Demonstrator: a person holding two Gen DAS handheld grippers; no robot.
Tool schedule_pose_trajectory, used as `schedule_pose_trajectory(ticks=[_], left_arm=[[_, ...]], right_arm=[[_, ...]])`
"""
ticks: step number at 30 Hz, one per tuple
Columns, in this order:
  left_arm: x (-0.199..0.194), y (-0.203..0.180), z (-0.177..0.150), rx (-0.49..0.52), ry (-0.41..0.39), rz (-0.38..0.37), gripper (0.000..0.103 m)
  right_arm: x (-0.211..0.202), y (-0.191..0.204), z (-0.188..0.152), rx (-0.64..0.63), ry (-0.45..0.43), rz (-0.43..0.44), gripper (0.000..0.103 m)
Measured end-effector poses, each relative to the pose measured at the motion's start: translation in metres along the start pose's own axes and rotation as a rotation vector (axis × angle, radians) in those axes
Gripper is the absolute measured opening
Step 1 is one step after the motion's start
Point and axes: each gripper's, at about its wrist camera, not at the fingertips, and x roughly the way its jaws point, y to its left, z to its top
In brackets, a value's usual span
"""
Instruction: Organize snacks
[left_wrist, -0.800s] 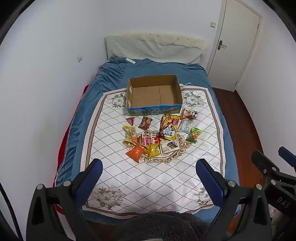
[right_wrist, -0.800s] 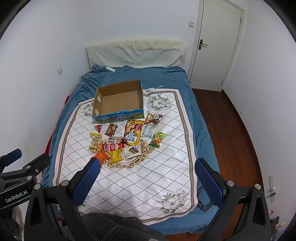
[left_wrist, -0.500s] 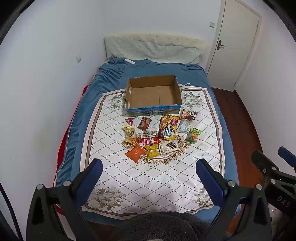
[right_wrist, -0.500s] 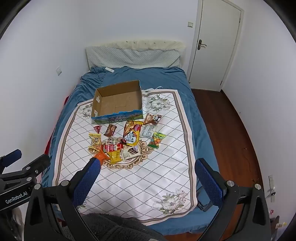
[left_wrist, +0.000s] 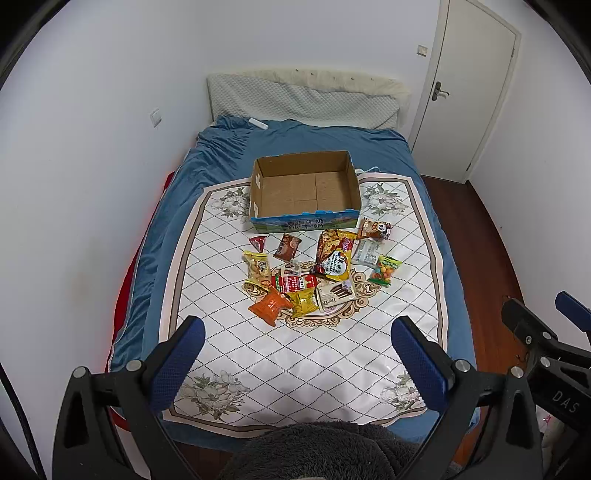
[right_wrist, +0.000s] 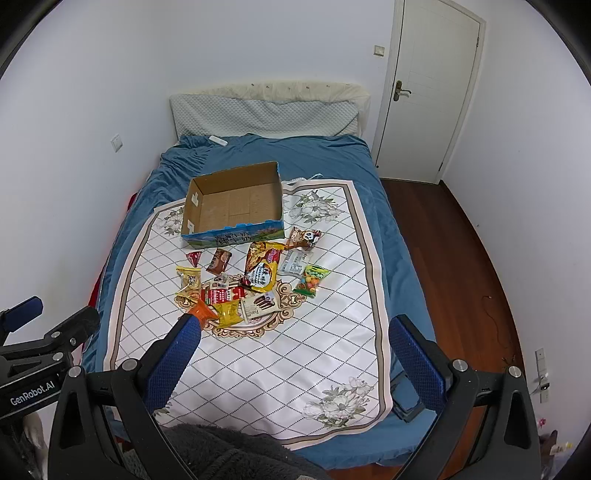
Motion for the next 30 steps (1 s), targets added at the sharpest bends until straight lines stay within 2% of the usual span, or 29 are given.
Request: schedule_pose_trajectory(ticks=[30], left_arm=[[-0.0036, 0.0024, 0.0022, -0.001, -0.01, -0.01, 0.103]], right_arm=[[-0.0055, 0.0015, 0.0006, -0.005, -0.013, -0.011, 0.103]])
